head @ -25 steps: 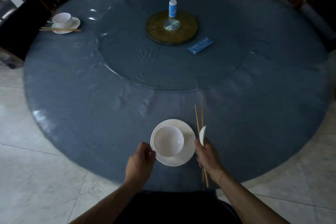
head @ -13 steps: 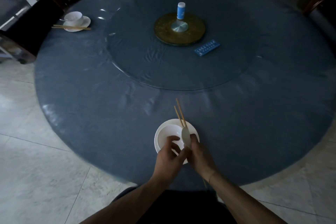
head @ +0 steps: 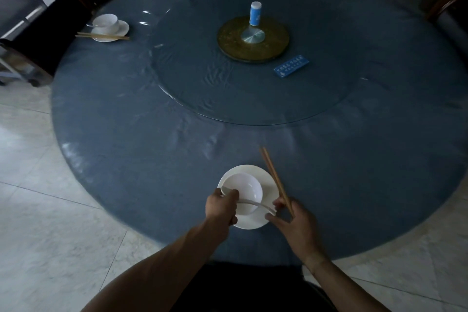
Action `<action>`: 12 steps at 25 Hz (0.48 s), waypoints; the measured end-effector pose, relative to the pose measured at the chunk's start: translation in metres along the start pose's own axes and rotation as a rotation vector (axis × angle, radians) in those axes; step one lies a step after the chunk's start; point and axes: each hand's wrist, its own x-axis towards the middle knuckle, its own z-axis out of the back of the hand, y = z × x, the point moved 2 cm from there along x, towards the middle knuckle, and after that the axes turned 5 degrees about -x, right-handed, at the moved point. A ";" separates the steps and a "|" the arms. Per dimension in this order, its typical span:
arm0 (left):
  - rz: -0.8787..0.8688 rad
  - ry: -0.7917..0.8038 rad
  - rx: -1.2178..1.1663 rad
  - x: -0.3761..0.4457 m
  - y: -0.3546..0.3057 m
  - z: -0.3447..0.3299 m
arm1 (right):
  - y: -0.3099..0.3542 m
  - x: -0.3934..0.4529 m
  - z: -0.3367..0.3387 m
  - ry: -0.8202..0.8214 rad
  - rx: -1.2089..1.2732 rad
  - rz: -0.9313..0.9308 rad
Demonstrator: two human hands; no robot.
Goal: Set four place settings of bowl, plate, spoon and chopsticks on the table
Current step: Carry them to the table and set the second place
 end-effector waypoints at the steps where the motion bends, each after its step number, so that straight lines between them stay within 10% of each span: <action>1: 0.046 0.005 -0.009 0.002 0.001 0.000 | 0.002 -0.002 0.000 0.016 0.018 0.025; 7: -0.058 0.103 0.136 0.002 0.000 -0.005 | 0.008 0.007 0.005 -0.049 -0.033 -0.027; 12: -0.663 0.257 1.078 -0.016 0.012 -0.005 | 0.011 0.025 -0.012 -0.011 0.011 -0.179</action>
